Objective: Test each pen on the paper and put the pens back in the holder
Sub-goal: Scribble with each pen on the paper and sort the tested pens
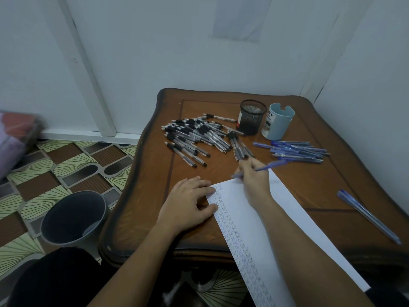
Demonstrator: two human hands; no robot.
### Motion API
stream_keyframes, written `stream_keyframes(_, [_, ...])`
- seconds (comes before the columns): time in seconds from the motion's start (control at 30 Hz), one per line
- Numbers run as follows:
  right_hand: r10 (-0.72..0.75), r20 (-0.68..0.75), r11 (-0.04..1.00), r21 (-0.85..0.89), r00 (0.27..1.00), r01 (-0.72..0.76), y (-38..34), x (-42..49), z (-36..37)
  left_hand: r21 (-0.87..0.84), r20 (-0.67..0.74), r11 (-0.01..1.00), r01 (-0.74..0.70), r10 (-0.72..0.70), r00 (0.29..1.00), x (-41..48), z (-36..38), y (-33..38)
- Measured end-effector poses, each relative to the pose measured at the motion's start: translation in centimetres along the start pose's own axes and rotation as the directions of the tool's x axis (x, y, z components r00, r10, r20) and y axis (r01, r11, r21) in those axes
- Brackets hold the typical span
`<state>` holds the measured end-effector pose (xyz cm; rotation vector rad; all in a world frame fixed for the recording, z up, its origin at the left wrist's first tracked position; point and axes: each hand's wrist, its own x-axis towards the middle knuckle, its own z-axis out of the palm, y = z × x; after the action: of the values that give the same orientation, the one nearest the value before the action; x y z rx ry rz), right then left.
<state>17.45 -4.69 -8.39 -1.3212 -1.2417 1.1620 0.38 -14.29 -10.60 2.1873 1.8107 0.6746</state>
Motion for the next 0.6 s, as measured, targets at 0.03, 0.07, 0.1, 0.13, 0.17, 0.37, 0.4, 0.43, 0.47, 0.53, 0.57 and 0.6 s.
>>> stream_keyframes(0.03, [0.073,-0.021,0.994,0.08,0.997,-0.071,-0.4,0.2,-0.2,-0.002,-0.001,1.0,0.001,-0.001,1.0,0.0,0.0,0.0])
stream_keyframes(0.07, [0.144,-0.02,0.976,0.167,0.989,-0.139,-0.7,0.4,-0.3,-0.004,-0.001,1.0,0.004,-0.004,1.0,0.0,0.0,0.0])
stream_keyframes(0.1, [0.204,-0.003,0.948,0.248,0.979,-0.197,-1.1,0.5,-0.5,-0.004,0.002,1.0,0.008,-0.008,1.0,0.0,0.0,0.0])
stream_keyframes(0.13, [0.25,0.02,0.922,0.301,0.968,-0.244,-1.4,0.6,-0.6,-0.004,0.006,1.0,0.013,-0.012,1.0,0.0,-0.1,0.1])
stream_keyframes(0.17, [0.271,0.039,0.912,0.309,0.962,-0.27,-1.6,0.8,-0.7,-0.003,0.009,1.0,0.017,-0.017,1.0,0.1,-0.1,0.1])
stream_keyframes(0.37, [0.252,0.088,0.944,0.196,0.964,-0.265,-2.5,0.6,-1.1,-0.001,0.029,0.999,0.032,-0.032,0.999,0.0,-0.4,0.3])
stream_keyframes(0.4, [0.269,0.11,0.94,0.188,0.957,-0.286,-2.6,0.6,-1.3,-0.002,0.031,1.0,0.031,-0.031,0.999,0.0,-0.4,0.3])
stream_keyframes(0.43, [0.288,0.131,0.936,0.174,0.949,-0.308,-2.7,0.6,-1.6,-0.001,0.036,0.999,0.033,-0.033,0.999,0.0,-0.4,0.3])
stream_keyframes(0.47, [0.306,0.145,0.931,0.161,0.941,-0.327,-2.9,0.6,-1.9,0.001,0.042,0.999,0.034,-0.034,0.999,-0.1,-0.4,0.3])
stream_keyframes(0.53, [0.32,0.156,0.93,0.137,0.935,-0.341,-3.2,0.7,-2.6,0.002,0.046,0.999,0.04,-0.04,0.998,-0.1,-0.5,0.3])
stream_keyframes(0.57, [0.314,0.156,0.935,0.12,0.937,-0.333,-3.4,0.8,-2.9,-0.001,0.044,0.999,0.043,-0.043,0.998,0.0,-0.6,0.4])
stream_keyframes(0.6, [0.3,0.151,0.944,0.097,0.942,-0.316,-3.6,0.9,-3.4,-0.004,0.043,0.999,0.045,-0.045,0.998,0.0,-0.6,0.4])
